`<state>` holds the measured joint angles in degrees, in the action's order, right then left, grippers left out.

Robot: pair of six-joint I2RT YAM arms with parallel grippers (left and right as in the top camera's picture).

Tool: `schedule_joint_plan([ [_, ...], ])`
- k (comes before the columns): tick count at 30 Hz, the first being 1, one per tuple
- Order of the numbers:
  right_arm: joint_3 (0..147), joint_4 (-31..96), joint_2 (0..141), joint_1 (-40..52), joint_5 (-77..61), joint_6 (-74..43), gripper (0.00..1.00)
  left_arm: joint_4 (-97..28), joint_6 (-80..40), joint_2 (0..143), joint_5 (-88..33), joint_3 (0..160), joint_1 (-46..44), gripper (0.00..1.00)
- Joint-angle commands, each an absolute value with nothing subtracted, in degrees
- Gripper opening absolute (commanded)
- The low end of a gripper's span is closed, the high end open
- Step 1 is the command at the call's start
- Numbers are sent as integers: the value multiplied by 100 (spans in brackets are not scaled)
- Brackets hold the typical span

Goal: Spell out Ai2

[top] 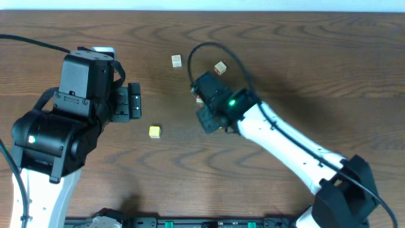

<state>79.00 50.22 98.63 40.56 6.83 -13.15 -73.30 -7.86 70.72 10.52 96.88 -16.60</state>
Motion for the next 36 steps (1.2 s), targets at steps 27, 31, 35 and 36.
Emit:
schedule_joint_plan([
  [27, 8077, 4217, 11076, 3135, 620, -2871, 21, -7345, -838, 7087, 1068, 9647, -1651, 95],
  [31, 8077, 4084, 11104, 3127, 615, -2974, 21, -7347, -875, 7087, 1068, 9647, -1651, 95],
  [35, 8077, 3942, 11166, 3105, 615, -3076, 21, -7347, -945, 7087, 1066, 9647, -1651, 95],
  [36, 8077, 3944, 11170, 3105, 615, -3111, 21, -7345, -945, 7087, 1068, 9647, -1651, 95],
])
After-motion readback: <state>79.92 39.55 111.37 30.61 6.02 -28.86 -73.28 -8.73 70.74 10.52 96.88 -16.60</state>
